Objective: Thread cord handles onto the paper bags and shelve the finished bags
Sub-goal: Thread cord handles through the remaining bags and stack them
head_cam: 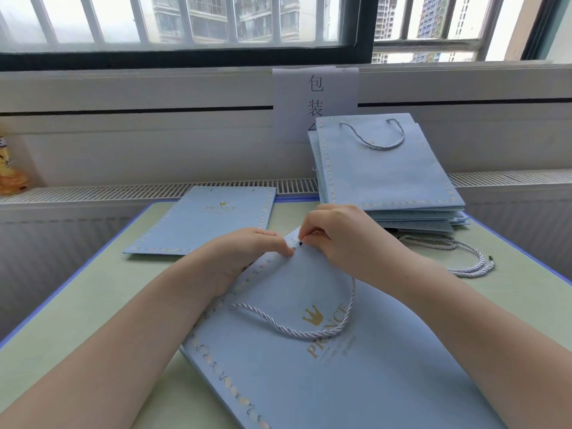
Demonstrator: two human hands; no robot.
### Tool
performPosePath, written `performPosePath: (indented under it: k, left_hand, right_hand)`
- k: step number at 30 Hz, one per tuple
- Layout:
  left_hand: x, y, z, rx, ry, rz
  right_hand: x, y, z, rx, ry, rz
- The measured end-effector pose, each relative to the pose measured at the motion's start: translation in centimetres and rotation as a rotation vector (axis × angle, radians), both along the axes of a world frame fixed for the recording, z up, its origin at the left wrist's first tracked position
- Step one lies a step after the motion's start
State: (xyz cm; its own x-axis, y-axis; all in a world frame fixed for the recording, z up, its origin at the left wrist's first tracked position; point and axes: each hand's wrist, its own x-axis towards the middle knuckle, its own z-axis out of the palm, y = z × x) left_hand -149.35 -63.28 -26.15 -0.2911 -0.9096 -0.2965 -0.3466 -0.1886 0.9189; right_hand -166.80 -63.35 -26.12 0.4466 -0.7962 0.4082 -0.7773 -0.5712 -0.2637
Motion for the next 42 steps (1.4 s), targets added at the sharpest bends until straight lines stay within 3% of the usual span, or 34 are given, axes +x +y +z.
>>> performPosePath:
  k: [10, 15, 20, 23, 27, 33, 38, 42]
  left_hand:
    - [0.1, -0.5, -0.4, -0.122, -0.037, 0.006]
    - [0.2, -0.7, -0.3, -0.056, -0.015, 0.028]
    - [0.3, -0.7, -0.3, -0.008, 0.039, 0.035]
    - [0.3, -1.1, -0.4, 0.04, 0.098, 0.093]
    - [0.8, -1.2, -0.2, 0.114, 0.208, 0.017]
    - [1.6, -1.2, 0.2, 0.186, 0.268, -0.068]
    - [2.1, -1.1, -0.1, 0.208, 0.276, -0.228]
    - [1.8, -0.7, -0.1, 0.177, 0.277, -0.19]
  right_hand:
    - [1.0, 0.1, -1.1, -0.126, 0.084, 0.064]
    - [0.9, 0.4, -0.5, -0.071, 0.133, 0.099]
    - [1.3, 0.5, -1.1, -0.143, 0.152, 0.103]
    - [1.5, 0.8, -0.7, -0.085, 0.02, 0.114]
    - [1.3, 1.0, -0.4, -0.059, -0.09, 0.075]
    - [1.4, 0.8, -0.5, -0.064, -0.117, 0.062]
    - [1.2, 0.9, 0.0, 0.054, -0.289, 0.109]
    - [1.2, 1.0, -0.1, 0.141, -0.362, 0.09]
